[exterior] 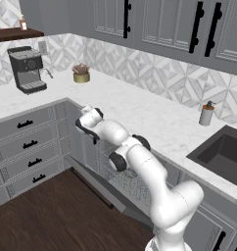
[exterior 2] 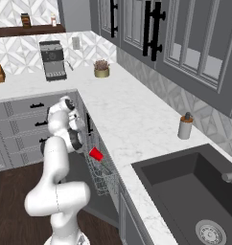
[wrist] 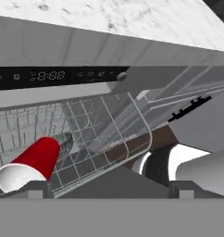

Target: Pick up the cup and bowl from the counter, place them in the dishwasher, and close the dishwasher door.

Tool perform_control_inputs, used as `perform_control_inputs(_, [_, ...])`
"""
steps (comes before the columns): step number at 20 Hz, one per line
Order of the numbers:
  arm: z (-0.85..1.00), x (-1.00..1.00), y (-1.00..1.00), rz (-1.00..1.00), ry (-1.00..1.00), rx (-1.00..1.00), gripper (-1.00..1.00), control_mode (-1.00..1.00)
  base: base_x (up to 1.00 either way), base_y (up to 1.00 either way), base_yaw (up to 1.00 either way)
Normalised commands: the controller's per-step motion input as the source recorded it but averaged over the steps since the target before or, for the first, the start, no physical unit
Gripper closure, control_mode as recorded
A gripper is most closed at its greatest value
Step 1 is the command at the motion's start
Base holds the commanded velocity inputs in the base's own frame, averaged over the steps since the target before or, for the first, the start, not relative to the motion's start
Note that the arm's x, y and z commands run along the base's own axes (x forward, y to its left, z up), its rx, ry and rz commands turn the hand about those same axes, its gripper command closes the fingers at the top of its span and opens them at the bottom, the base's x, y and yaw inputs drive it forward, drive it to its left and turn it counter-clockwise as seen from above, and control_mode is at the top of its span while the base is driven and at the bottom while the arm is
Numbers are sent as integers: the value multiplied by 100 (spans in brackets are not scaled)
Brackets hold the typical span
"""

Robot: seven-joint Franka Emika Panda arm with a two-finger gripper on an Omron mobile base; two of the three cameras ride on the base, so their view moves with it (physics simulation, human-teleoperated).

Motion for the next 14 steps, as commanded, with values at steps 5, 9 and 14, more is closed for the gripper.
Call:
perform_control_inputs(5, [1,-100,67,-13,-8,-3,-100,-100,0,0,0])
perform_control_inputs(9, [18,-100,71,-17,-28,-17,-100,-100,0,0,0])
perform_control_inputs(14, [14,-100,30,-1,-63,-2,-100,-100,0,0,0])
